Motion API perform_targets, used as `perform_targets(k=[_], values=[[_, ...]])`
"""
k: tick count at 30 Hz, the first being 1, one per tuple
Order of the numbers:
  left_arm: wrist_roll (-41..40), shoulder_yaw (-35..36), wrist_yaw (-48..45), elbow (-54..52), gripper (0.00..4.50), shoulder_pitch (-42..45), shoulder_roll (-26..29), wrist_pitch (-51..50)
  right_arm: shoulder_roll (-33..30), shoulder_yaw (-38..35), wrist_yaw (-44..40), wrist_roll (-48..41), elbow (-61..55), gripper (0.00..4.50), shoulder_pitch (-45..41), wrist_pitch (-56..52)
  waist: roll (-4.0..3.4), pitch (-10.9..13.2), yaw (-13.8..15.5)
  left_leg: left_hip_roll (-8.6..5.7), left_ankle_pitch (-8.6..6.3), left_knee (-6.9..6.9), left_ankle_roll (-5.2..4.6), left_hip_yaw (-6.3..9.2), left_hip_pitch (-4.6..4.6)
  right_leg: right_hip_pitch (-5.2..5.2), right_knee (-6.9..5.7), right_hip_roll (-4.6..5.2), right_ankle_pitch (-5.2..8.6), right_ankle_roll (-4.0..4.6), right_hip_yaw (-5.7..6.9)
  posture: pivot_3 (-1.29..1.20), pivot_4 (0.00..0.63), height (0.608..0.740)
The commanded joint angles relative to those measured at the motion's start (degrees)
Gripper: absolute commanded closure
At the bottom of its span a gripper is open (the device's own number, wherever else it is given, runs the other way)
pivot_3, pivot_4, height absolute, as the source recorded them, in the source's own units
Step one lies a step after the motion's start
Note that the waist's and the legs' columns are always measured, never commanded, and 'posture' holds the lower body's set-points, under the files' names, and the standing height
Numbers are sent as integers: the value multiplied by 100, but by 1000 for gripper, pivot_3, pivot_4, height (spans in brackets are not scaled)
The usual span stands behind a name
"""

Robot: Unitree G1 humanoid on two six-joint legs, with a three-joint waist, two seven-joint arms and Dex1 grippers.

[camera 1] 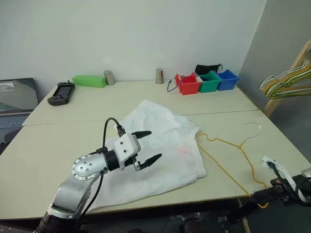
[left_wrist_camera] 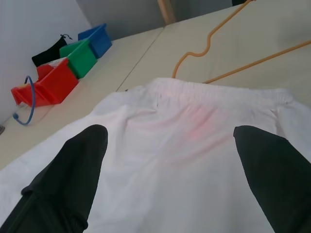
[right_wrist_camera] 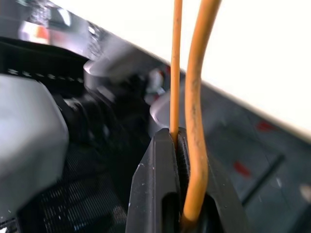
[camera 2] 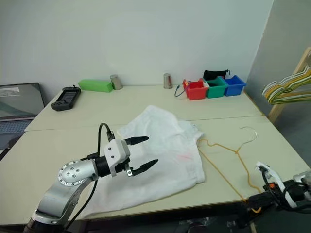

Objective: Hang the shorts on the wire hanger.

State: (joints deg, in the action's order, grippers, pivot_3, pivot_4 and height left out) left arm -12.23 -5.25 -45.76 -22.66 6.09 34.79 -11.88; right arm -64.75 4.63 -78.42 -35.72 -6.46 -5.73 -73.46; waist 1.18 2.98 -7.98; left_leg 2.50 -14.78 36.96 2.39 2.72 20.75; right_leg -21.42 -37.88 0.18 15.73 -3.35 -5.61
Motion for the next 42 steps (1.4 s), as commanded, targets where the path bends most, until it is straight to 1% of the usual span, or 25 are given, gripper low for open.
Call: perform_targets(k=[1,8,11,13,15,17,20,22,24,29,31,32,35,37,42], values=[[8,50,-42,-70,60,167,51,85,167,129,222,-147,10,4500,-99,-144,-1,7,6,0,0,0,0,0,2,0,1,0,0,0,-1,-78,26,740],[-13,122,-67,-129,60,76,170,92,351,130,444,-367,414,4500,-54,-461,10,28,57,0,-6,-2,8,1,8,-1,6,0,6,3,-2,-61,29,740],[-14,125,-62,-176,60,40,185,82,476,119,496,-430,592,4500,-184,-531,16,34,55,0,-5,-1,8,1,4,1,3,0,7,6,-4,-55,30,740],[18,105,-75,-187,60,20,202,109,617,147,514,-524,734,4500,-442,-681,16,40,48,0,-5,0,8,2,3,1,1,-2,7,6,-5,-55,30,740],[50,92,-104,-178,60,18,226,152,877,196,585,-624,1021,4500,-894,-1021,12,49,25,0,-5,1,8,0,3,1,0,-2,6,5,-9,-52,30,740],[64,117,-109,-136,60,65,247,168,1262,191,675,-665,1501,4500,-1521,-1313,18,60,7,0,-5,0,8,2,2,1,-2,-4,6,5,-9,-47,27,740],[60,151,-116,-73,60,119,271,184,1560,230,760,-680,1901,4500,-2041,-1501,14,70,15,3,-5,-1,8,5,4,-1,-4,-10,5,5,-8,-40,25,740],[61,144,-123,-65,60,129,276,199,1693,293,818,-688,2065,4500,-2239,-1588,10,72,63,2,-5,-4,8,9,9,-2,-2,-10,-7,-18,-3,-36,23,740],[83,117,-126,-79,60,144,277,218,1816,355,866,-696,2152,4500,-2323,-1614,10,73,123,3,-6,-6,8,10,15,-6,3,-10,-7,-18,-1,-29,19,740],[99,137,-104,-72,60,170,267,217,1891,421,942,-749,2056,4500,-2251,-1634,8,74,207,2,-7,-6,7,10,19,-9,6,-10,-5,-19,-2,-21,18,740],[106,140,-104,-83,60,143,271,229,1901,484,982,-687,2043,4500,-2175,-1488,8,74,231,2,-7,-5,7,9,18,-9,5,-10,-6,-19,-2,-21,18,740],[113,137,-104,-94,60,117,274,246,1987,470,1078,-565,2260,4500,-2227,-1350,8,74,240,3,-7,-5,7,9,17,-8,4,-10,-6,-20,-2,-20,16,740],[124,131,-123,-80,60,111,286,281,2216,297,1384,-222,2894,4500,-2560,-815,5,75,223,3,-6,-2,7,9,11,-7,-4,-11,-6,-20,-3,-24,15,740],[109,144,-144,-45,60,143,298,287,2283,136,1550,-110,3251,4500,-2880,-673,-6,82,203,2,-6,0,7,7,11,-8,-7,-12,-6,-19,-7,-30,12,740],[-76,160,-446,48,60,398,475,138,2085,310,1584,293,2953,4500,-3338,105,-17,84,168,0,-5,-2,8,7,15,-12,-8,-12,-11,-26,-10,-38,2,740]])
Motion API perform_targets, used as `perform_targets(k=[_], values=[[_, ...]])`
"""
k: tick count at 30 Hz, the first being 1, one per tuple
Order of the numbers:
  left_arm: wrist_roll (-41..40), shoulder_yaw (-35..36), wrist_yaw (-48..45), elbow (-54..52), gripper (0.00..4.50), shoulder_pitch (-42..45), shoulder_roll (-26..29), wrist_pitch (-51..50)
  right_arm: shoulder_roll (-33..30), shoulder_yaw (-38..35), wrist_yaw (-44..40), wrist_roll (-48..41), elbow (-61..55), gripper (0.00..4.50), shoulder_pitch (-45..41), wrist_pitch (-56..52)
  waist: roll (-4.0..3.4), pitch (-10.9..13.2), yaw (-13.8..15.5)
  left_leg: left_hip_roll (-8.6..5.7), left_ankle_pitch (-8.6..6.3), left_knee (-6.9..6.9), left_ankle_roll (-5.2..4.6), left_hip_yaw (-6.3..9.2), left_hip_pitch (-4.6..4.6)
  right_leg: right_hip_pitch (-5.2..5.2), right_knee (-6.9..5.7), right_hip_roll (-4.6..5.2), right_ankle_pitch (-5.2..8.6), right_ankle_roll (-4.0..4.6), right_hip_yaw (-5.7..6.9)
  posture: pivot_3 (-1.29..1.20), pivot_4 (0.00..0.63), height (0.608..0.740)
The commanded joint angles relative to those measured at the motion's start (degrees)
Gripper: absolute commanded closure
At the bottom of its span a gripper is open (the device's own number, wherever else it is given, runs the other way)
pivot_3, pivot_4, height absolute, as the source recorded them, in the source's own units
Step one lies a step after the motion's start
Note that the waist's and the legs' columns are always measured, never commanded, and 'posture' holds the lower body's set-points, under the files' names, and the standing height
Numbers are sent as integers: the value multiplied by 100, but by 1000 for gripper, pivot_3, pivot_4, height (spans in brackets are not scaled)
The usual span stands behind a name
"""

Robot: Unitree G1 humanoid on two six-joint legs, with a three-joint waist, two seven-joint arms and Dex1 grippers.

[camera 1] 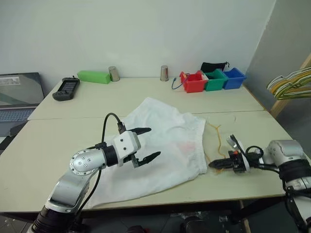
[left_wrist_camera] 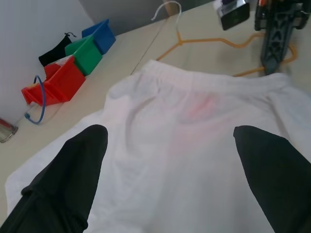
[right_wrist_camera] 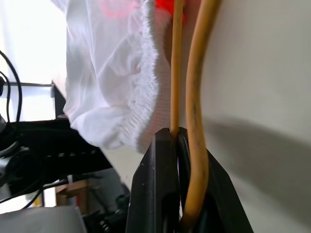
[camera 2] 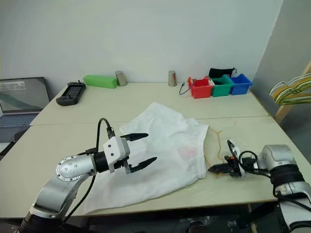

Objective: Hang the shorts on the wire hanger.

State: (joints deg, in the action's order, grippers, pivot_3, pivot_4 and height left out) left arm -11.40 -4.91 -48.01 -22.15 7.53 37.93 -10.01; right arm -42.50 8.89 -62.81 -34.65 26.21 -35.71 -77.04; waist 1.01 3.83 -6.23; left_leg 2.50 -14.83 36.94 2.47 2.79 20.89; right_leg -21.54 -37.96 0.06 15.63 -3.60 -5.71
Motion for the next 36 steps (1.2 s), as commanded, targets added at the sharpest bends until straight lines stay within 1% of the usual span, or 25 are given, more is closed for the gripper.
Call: perform_targets(k=[1,4,7,9,11,13,14,16,19,20,23,28,31,36], values=[[-245,104,-427,29,60,388,302,-196,-162,-130,63,225,-521,4500,-504,588,-1,0,-10,1,0,-2,0,1,1,-1,1,-1,1,1,0,-43,0,740],[-645,96,-1026,167,60,880,689,-801,-107,-72,327,562,-1191,4500,-834,1237,-6,-1,-33,1,0,-3,0,1,26,-29,-4,-2,1,1,1,-57,0,740],[-940,162,-1374,392,60,1391,910,-1219,3,98,585,975,-1640,4500,-940,1864,-9,-3,-50,2,0,-2,0,2,48,-51,-6,-3,1,1,2,-60,0,740],[-1164,343,-1582,901,60,2132,1008,-1509,274,240,1097,1434,-1890,4500,-1053,2414,-6,-4,-57,3,0,-1,0,4,58,-60,-4,-3,1,1,6,-62,0,740],[-1255,468,-1788,1468,60,2803,1127,-1618,408,477,1390,1889,-2088,4500,-1022,2970,-4,-4,-72,5,1,6,0,12,82,-79,-11,-8,-1,0,11,-63,0,740],[-1166,530,-1995,2320,60,3643,1273,-1520,404,922,1781,2698,-2098,4500,-873,3920,-4,-3,-80,5,2,6,1,16,89,-84,-12,-10,-1,-1,13,-56,0,740],[-1034,511,-2076,2773,60,4040,1319,-1333,407,1086,1963,3041,-2057,4500,-797,4367,-4,-3,-79,5,2,4,1,18,91,-84,-9,-10,-1,-1,16,-52,0,740],[-781,395,-2219,3420,60,4520,1328,-913,480,1187,2268,3437,-1909,4500,-721,4939,-5,-4,-79,4,2,3,1,19,97,-86,-3,-9,-1,-1,16,-46,0,740],[-347,132,-2356,4080,60,4812,1179,-119,597,1223,2604,3864,-1729,4500,-708,5482,-7,-4,-75,3,1,1,0,16,95,-86,1,-8,-6,11,12,-44,0,740],[-177,30,-2375,4293,60,4885,1103,152,613,1253,2630,3986,-1719,4500,-704,5606,-8,-3,-71,3,1,0,1,16,96,-87,0,-8,-14,28,12,-46,0,740],[273,-234,-2387,4768,60,4966,898,920,667,1241,2651,4195,-1844,4500,-688,5793,-7,-3,-49,4,2,0,0,19,96,-91,-9,-9,-13,35,16,-53,0,740],[847,-411,-1799,5854,60,5318,280,1968,610,1368,2688,4751,-2063,4500,-647,6275,-5,-4,-32,4,2,5,0,19,99,-92,-14,-9,-13,36,14,-75,0,740],[871,-350,-1800,6152,60,5514,15,2219,631,1361,2674,4981,-2144,4500,-562,6243,-5,-4,-38,3,2,6,0,19,99,-92,-14,-9,-14,36,14,-92,0,740],[1057,-466,-2090,6424,60,5589,-35,2550,590,1337,2756,5323,-2153,4500,-486,6394,-5,-5,-154,3,2,4,0,19,99,-92,-13,-9,-14,36,13,-111,0,740]])
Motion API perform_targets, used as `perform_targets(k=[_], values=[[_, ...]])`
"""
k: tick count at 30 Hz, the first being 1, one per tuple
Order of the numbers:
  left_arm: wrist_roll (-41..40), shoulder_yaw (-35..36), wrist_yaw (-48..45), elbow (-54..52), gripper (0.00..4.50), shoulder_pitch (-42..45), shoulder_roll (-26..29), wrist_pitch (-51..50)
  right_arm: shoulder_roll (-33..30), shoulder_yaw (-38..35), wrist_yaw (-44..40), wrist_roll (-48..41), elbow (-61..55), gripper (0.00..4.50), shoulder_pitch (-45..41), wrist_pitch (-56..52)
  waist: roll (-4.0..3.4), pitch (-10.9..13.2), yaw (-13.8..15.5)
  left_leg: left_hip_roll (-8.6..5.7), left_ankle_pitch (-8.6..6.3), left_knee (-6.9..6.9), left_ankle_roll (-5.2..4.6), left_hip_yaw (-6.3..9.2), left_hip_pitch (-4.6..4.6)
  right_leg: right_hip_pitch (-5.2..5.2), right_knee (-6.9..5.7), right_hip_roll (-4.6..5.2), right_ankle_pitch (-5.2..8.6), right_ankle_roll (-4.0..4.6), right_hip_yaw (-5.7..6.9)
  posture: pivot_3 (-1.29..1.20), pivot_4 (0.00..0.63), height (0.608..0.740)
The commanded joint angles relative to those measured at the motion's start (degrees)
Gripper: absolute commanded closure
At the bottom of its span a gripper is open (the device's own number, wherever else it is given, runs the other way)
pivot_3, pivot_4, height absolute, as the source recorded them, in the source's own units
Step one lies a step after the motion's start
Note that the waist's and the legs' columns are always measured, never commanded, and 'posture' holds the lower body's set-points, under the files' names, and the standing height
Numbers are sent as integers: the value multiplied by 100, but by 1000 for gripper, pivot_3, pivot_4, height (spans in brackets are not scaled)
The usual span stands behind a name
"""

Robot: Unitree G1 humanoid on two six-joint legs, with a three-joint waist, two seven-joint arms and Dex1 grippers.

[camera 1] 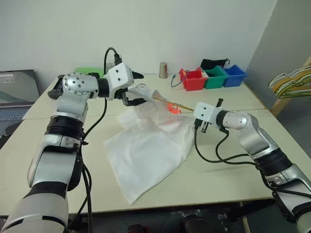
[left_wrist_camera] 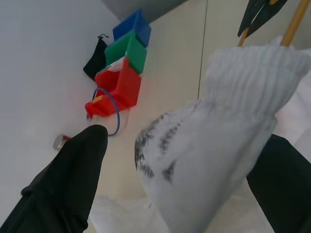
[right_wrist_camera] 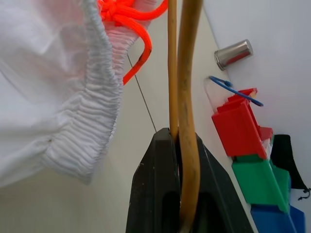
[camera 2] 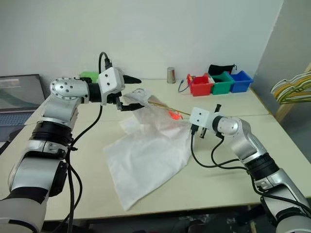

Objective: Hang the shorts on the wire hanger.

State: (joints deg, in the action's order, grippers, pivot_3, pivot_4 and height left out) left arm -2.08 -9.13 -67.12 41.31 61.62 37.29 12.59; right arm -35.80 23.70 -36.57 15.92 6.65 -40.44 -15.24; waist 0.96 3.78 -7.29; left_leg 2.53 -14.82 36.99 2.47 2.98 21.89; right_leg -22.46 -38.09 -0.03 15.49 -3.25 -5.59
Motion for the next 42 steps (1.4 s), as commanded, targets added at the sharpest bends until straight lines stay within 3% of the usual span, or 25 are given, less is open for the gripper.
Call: perform_targets(k=[1,6,14,34,37,42], values=[[168,-90,-243,86,60,151,21,309,-67,-161,138,319,-232,4500,-24,215,0,0,-75,0,0,0,0,0,0,0,-1,0,0,0,0,-111,0,740],[636,-375,-179,211,60,81,-13,638,-60,-144,183,665,-379,4500,-136,413,0,0,-170,0,1,3,0,1,-3,1,-10,0,0,0,-1,-122,0,740],[1634,-765,786,887,60,311,-65,1000,72,-159,65,1025,-665,4500,-142,450,2,-1,-298,-3,1,5,-1,6,-9,3,-22,0,0,0,-1,-131,0,740],[1670,-663,982,948,3906,282,-200,1200,310,-197,-225,1101,-856,4500,-19,307,2,-1,-392,-5,4,17,-1,10,-25,0,-83,0,2,-2,-1,-116,0,740],[1658,-645,957,907,4235,243,-195,1216,343,-215,-248,1110,-871,4500,-9,306,2,-1,-391,-5,4,17,-1,10,-25,0,-83,0,2,-1,-1,-114,0,740],[1667,-628,973,832,4336,169,-179,1212,404,-233,-331,1087,-878,4500,-19,338,2,-1,-391,-5,4,18,-1,10,-26,0,-84,0,1,-1,-1,-109,0,740]])
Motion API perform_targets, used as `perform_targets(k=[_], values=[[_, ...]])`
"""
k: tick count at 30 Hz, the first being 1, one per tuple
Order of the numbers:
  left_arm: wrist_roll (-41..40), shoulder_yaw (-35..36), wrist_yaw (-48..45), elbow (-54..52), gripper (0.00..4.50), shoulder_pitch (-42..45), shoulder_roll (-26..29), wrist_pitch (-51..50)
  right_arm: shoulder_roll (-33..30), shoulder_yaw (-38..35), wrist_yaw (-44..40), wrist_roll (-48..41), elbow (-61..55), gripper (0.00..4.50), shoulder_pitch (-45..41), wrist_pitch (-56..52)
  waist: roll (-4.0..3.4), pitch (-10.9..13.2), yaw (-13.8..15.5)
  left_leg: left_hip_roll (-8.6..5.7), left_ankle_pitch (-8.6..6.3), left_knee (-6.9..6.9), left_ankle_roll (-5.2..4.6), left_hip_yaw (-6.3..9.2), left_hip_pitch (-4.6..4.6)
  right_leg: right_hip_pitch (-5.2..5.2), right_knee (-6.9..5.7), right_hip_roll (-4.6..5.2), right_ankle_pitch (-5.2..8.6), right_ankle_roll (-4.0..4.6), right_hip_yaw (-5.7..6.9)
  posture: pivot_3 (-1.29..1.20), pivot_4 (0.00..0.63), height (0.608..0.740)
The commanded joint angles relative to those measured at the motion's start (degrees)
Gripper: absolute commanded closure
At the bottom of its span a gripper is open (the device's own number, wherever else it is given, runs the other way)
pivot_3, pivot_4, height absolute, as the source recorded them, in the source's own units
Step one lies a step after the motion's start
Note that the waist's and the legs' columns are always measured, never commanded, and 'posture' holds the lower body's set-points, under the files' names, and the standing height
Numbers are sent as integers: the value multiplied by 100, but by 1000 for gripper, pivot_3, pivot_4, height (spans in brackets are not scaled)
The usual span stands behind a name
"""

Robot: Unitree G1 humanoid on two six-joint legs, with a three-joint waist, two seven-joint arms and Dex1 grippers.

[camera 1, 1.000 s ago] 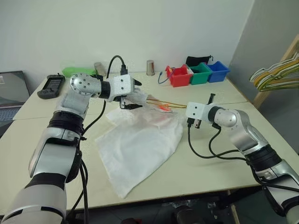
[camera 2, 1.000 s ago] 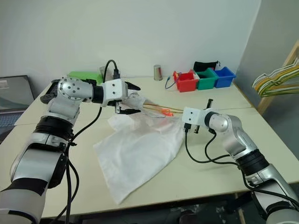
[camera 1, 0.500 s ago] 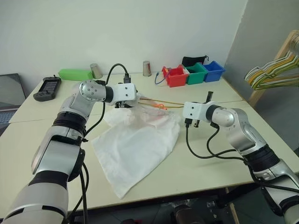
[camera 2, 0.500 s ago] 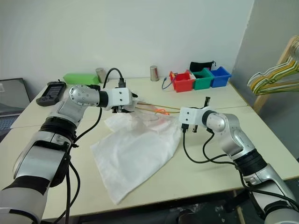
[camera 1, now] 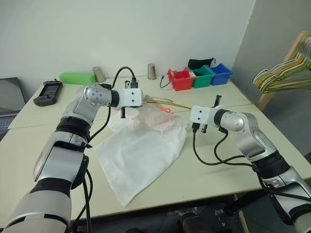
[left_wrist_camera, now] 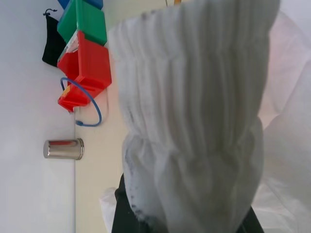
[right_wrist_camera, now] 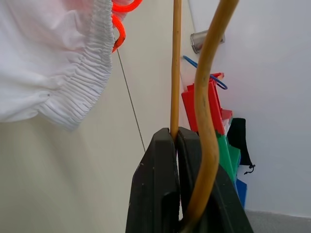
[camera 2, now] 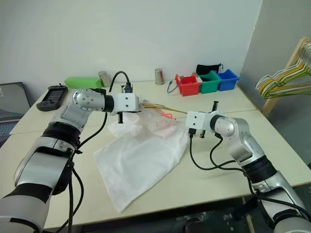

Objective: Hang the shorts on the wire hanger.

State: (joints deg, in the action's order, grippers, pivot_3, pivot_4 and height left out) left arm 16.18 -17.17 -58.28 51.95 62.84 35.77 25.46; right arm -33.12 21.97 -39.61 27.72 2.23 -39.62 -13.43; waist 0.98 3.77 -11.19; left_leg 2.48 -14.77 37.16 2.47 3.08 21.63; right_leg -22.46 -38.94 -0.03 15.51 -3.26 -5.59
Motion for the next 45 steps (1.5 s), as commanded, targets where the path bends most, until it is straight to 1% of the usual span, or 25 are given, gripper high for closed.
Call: perform_targets(k=[1,6,11,12,13,14,19,20,22,23,24,26,27,29,31,34,37,40,42,45], values=[[-149,175,97,-267,4337,21,-25,-150,144,-61,-51,-92,-445,4500,-96,163,0,0,0,0,0,0,0,0,0,0,0,0,0,0,0,-109,0,740],[-155,198,141,-432,4337,-93,8,-221,191,-99,-150,-111,-472,4500,-86,149,0,0,1,0,0,0,0,1,0,0,0,0,0,0,0,-109,0,740],[-231,294,214,-477,4337,-157,17,-313,221,-180,-359,-230,-522,3317,-89,61,0,0,-3,0,0,1,0,1,-1,0,-2,0,0,0,0,-115,0,740],[-245,311,212,-486,4337,-171,23,-332,221,-202,-402,-249,-554,2906,-81,35,0,0,-3,0,0,1,0,4,-1,0,-3,0,0,0,2,-122,0,740],[-298,353,184,-533,4337,-244,56,-359,205,-252,-482,-302,-629,2757,-62,-28,0,0,-3,0,0,1,0,3,-1,0,-3,0,0,0,2,-129,0,740],[-346,388,153,-600,4337,-332,98,-357,181,-295,-555,-353,-713,2418,-42,-84,0,0,-6,0,0,2,0,3,-1,1,-3,0,0,0,1,-132,0,740],[-490,437,-14,-1014,4337,-773,287,-430,70,-533,-915,-653,-1178,1231,70,-492,0,0,-11,1,0,2,0,5,0,1,-2,0,0,1,2,-139,0,740],[-482,430,2,-1080,4337,-870,332,-426,22,-625,-1006,-752,-1316,877,92,-638,0,0,-10,1,0,3,0,6,0,1,-3,0,0,1,2,-143,0,740],[-492,433,38,-1194,4337,-1032,403,-422,-84,-800,-1198,-967,-1570,462,128,-918,0,0,-11,0,0,4,0,6,0,1,-3,0,0,1,2,-146,0,740],[-504,445,67,-1268,4337,-1138,442,-438,-117,-977,-1304,-1149,-1714,218,136,-1244,0,0,-11,0,1,5,0,6,0,2,-4,0,0,1,2,-147,0,740],[-568,497,103,-1402,4337,-1290,479,-499,-196,-1151,-1543,-1422,-1898,65,141,-1691,-1,-1,-12,0,0,5,0,6,-1,3,-4,0,0,0,2,-148,0,740],[-785,684,203,-1806,4337,-1667,525,-694,48,-1693,-1728,-2104,-2237,65,-97,-3347,-3,-2,-32,0,0,4,0,5,-3,4,-4,0,0,0,2,-147,0,740],[-870,781,259,-2021,4337,-1858,549,-766,124,-1898,-1782,-2393,-2320,65,-205,-3983,-3,-2,-54,4,0,3,0,6,-6,4,-5,0,0,1,2,-146,2,740],[-1050,976,315,-2416,4337,-2206,582,-1023,38,-2084,-1879,-2779,-2350,65,-175,-4612,-2,-3,-65,6,1,3,1,12,-8,6,-9,0,0,2,4,-142,6,740],[-1288,1150,268,-2739,4337,-2481,609,-1336,-186,-2080,-1925,-2971,-2317,65,52,-4729,3,-5,-42,6,1,3,1,22,-7,8,-8,0,0,3,15,-137,10,740],[-2128,1532,-128,-3420,4337,-2936,617,-2256,-39,-2229,-1893,-3500,-1983,65,473,-5102,5,-6,-7,5,0,3,1,18,-9,15,-3,0,2,2,14,-129,14,740],[-2705,1757,-416,-3989,4337,-3251,700,-3055,121,-2070,-1959,-3893,-1455,65,692,-5129,2,-4,-8,3,0,3,1,13,-11,15,-5,0,4,-1,8,-117,15,740],[-3022,1837,-606,-4301,4337,-3398,807,-3689,398,-1898,-1876,-4097,-678,65,533,-5013,1,-4,-18,3,0,2,0,11,-17,17,-6,0,16,-20,7,-114,16,740],[-3095,1841,-662,-4429,4337,-3460,871,-3910,543,-1873,-1776,-4169,-253,65,368,-4942,-1,-3,-27,7,0,-2,0,11,-25,21,-6,-5,16,-20,6,-114,16,740],[-3191,1821,-807,-4658,4337,-3589,1036,-4226,870,-1848,-1857,-4366,725,65,-91,-4820,-2,-2,-27,6,0,-9,0,10,-29,20,-7,-6,18,-14,5,-104,14,740]])
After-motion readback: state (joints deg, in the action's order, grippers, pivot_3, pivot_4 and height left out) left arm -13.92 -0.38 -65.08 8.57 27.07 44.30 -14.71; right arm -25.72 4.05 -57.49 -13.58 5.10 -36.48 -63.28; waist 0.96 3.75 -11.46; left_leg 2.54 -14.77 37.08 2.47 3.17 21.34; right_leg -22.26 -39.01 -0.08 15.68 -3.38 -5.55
